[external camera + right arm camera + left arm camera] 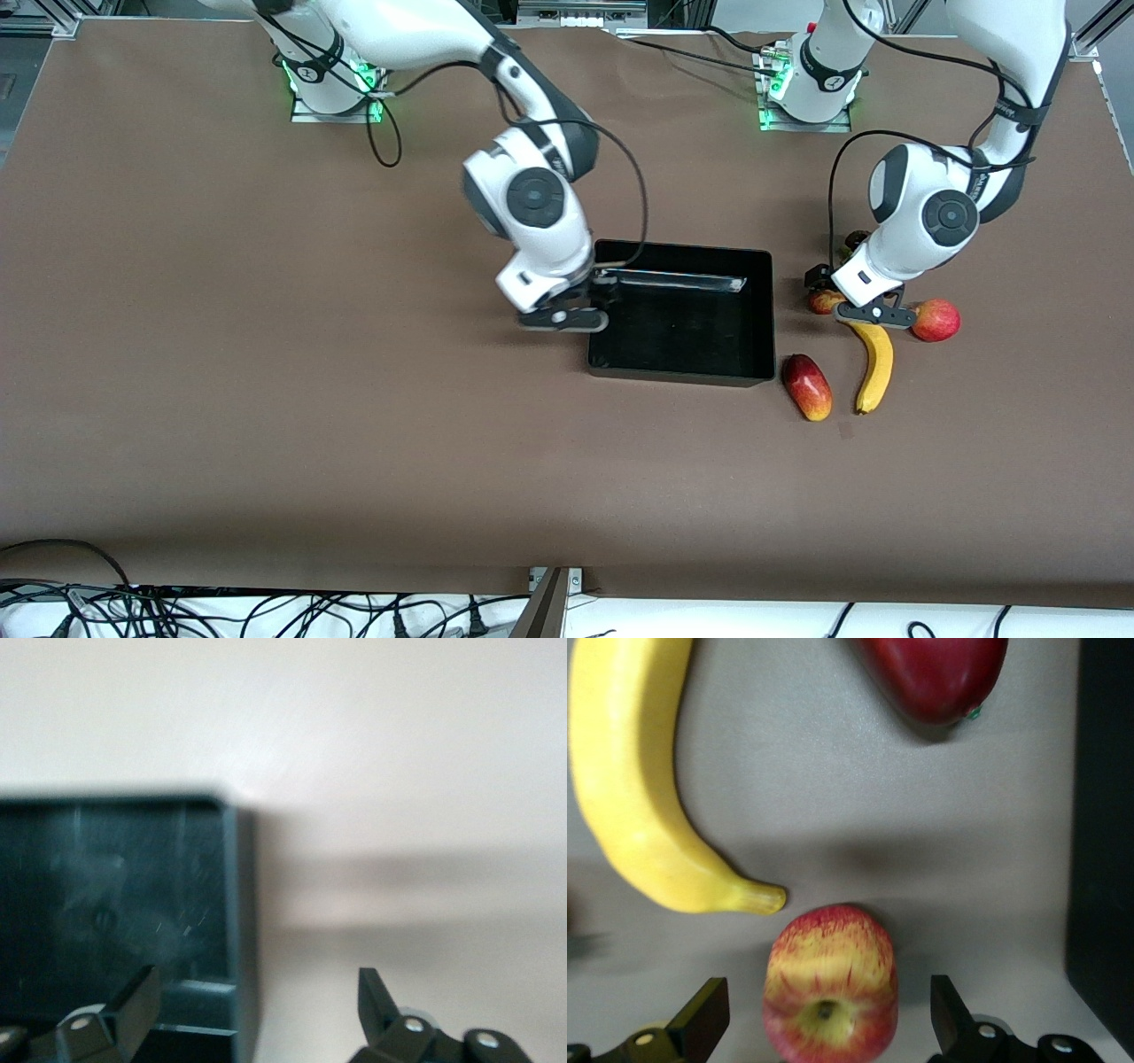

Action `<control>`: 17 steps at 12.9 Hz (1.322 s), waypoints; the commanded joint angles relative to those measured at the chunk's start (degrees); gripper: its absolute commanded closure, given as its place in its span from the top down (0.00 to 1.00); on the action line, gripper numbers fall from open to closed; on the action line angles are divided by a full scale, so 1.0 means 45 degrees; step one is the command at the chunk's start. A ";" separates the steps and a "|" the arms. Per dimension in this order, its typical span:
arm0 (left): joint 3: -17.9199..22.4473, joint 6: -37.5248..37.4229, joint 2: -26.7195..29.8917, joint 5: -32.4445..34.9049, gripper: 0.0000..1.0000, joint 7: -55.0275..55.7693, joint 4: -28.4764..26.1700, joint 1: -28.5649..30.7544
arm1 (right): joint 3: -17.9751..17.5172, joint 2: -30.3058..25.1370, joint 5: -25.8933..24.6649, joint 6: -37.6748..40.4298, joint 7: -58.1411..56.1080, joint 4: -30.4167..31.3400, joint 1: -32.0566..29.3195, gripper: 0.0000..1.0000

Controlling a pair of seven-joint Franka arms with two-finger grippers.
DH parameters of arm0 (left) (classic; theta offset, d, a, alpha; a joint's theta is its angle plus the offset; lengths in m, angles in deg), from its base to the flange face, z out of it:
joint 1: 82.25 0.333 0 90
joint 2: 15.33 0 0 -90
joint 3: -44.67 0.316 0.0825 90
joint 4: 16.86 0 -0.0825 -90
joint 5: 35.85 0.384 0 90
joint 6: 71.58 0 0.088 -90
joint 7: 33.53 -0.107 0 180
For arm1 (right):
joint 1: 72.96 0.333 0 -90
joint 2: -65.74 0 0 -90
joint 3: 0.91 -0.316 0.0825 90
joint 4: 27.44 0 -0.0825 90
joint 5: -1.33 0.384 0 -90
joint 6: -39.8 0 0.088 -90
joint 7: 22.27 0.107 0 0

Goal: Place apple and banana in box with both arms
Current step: 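Grasp the red-yellow apple with the left gripper while the right gripper withdraws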

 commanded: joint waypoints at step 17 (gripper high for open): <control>-0.4191 -0.6105 -0.1034 -0.0578 0.08 0.6813 0.5729 -0.0179 | 0.0779 -0.8838 -0.1251 0.6070 -0.7587 0.4870 -0.5229 1.00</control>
